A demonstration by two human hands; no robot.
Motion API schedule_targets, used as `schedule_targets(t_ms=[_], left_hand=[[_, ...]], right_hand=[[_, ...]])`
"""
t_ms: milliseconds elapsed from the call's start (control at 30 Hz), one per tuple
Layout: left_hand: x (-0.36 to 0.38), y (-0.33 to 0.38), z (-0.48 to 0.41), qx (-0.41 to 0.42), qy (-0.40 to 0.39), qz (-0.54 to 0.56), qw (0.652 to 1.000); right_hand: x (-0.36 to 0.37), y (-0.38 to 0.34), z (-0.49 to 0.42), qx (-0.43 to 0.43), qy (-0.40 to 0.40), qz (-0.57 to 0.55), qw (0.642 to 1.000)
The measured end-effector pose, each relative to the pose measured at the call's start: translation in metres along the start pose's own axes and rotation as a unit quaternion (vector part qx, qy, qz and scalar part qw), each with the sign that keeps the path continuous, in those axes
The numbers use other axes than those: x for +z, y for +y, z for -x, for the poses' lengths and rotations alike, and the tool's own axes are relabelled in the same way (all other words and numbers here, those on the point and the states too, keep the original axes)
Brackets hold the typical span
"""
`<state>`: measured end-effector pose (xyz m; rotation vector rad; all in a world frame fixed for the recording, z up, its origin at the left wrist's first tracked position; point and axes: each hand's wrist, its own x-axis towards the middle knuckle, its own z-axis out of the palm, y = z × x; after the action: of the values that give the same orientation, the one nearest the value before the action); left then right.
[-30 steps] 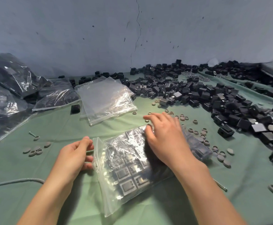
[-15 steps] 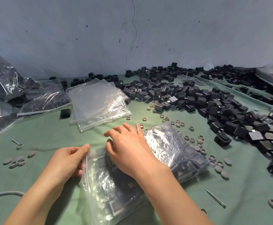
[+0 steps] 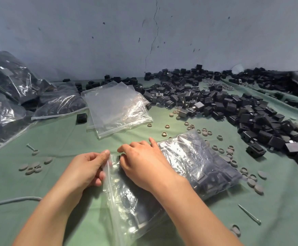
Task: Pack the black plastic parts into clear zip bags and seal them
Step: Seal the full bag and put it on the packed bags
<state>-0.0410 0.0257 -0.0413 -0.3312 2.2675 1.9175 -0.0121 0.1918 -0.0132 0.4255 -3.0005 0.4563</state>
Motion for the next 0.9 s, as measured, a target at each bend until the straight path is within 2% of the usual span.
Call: schedule_targets(t_ms=[200,433,900], left_hand=[[0.002,-0.001,0.001,0.030,0.009,-0.028,0.999],[-0.008,-0.001,0.008,-0.005,-0.025,0.011,1.000],[-0.003,0.005,0.011,-0.001,-0.005,-0.019,1.000]], right_hand=[[0.000,0.001,0.000,0.002,0.002,0.004,1.000],[0.002,0.002,-0.001,0.001,0.004,0.005,1.000],[0.004,0.002,-0.001,0.000,0.011,0.015,1.000]])
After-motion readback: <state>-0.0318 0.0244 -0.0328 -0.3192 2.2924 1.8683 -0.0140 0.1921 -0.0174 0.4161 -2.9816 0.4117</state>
